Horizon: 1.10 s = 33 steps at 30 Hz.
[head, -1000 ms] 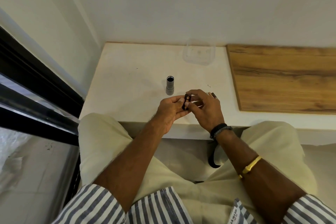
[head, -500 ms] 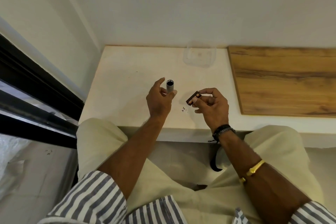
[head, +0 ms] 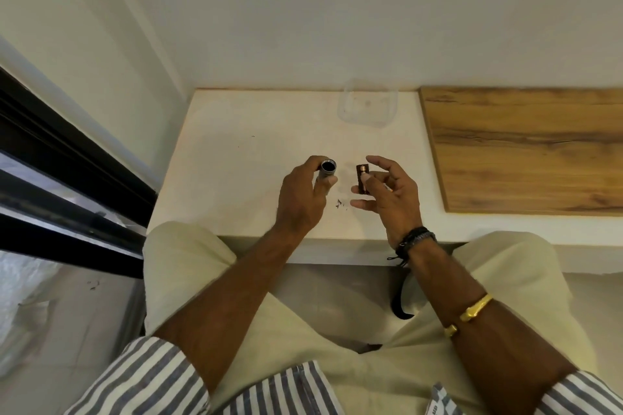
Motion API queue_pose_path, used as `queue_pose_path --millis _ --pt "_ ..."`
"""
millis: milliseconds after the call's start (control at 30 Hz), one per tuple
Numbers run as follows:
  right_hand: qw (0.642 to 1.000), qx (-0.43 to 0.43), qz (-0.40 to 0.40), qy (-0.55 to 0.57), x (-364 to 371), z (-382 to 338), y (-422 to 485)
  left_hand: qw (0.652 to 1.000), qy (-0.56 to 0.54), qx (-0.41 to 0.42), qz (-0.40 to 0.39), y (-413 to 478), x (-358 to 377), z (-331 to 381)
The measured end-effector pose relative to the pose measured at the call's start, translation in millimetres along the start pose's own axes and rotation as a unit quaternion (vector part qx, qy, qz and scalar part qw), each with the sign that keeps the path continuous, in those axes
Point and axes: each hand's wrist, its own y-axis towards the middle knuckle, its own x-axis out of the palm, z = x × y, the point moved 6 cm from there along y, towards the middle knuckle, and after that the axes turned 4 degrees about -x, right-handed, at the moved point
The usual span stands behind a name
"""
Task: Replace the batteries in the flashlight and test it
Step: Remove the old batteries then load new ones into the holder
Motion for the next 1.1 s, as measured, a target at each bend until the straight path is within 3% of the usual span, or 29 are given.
queue_pose_path --millis 133,467,767,1100 --pt "1.0 0.001 0.022 0.021 -5 -3 -1 0.998 0.041 0.035 -0.012 -10 -3 10" --pt "0.995 -0.005 -0.025 0.092 -8 -12 -5 0.987 0.138 0.064 -0.049 -21 1 5" --pt "0.996 -0.08 -0.002 -0.037 -8 -16 -8 0.985 0.144 0.08 -0.057 -26 4 6" --pt "0.964 -0.152 -0.008 -0.219 4 -7 -14 0.986 0.135 0.075 -0.07 -28 10 5"
